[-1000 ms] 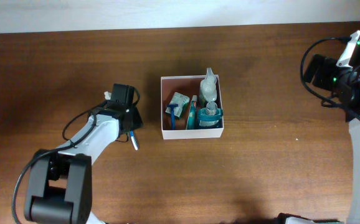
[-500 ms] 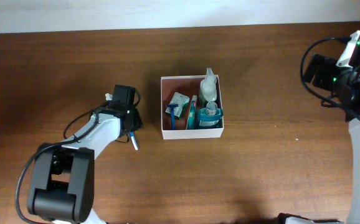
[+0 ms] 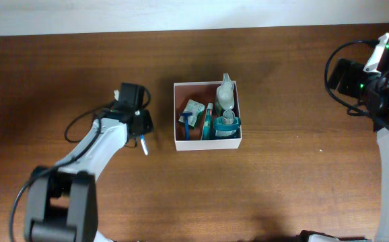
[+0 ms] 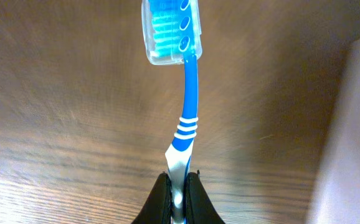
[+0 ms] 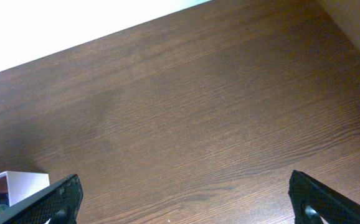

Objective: Pack container
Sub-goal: 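Carry the toothbrush right and lower it into the pink box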

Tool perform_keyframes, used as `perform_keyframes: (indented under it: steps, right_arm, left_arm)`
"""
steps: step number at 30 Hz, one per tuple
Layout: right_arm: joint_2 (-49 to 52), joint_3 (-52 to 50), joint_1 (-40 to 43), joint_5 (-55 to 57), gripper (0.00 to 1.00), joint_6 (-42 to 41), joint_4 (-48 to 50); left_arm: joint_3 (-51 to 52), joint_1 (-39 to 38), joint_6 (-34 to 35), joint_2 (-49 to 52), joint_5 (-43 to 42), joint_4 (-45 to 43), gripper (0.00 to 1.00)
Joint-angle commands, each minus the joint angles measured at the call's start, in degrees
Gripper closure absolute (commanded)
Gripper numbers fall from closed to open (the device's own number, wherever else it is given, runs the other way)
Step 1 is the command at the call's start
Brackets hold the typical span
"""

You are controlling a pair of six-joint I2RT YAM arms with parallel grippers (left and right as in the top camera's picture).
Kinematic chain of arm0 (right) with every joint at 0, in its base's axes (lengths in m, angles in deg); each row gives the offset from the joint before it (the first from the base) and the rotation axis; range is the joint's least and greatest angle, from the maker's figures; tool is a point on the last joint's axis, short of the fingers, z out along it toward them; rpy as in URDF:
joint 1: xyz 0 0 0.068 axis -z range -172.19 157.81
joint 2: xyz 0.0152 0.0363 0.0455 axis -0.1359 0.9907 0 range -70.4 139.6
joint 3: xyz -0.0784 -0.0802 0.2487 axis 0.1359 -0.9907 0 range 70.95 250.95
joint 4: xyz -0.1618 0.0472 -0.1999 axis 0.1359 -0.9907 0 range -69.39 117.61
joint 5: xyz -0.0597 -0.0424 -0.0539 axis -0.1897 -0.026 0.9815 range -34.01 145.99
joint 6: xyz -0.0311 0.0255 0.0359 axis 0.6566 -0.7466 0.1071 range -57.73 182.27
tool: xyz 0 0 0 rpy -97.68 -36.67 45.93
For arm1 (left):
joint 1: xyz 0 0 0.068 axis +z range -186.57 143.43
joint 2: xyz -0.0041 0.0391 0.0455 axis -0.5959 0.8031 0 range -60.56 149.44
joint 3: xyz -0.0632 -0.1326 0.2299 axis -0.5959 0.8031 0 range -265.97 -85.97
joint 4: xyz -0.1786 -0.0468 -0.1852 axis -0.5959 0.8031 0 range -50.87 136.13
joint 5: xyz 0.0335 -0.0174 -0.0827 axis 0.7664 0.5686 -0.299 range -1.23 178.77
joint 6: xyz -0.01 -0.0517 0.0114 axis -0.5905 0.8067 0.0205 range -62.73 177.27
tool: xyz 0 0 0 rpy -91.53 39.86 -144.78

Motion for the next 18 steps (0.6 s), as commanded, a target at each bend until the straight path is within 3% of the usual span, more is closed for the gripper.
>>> perform_keyframes:
  steps: [1, 9, 18]
  right_arm:
    - [0.24, 0.13, 0.15, -0.28, 0.01, -0.46, 0.15]
    - [0.24, 0.13, 0.15, -0.28, 0.01, -0.46, 0.15]
    - [0.24, 0.11, 0.15, -0.28, 0.01, -0.46, 0.15]
  left_arm:
    - [-3.19, -0.52, -1.27, -8.11, -0.92, -0.13, 0.99]
    - [-3.54, -5.75, 0.48, -16.9, -1.6, -2.8, 1.0]
    - [-3.52, -13.33, 0.66, -15.06, -2.4, -11.32, 0.99]
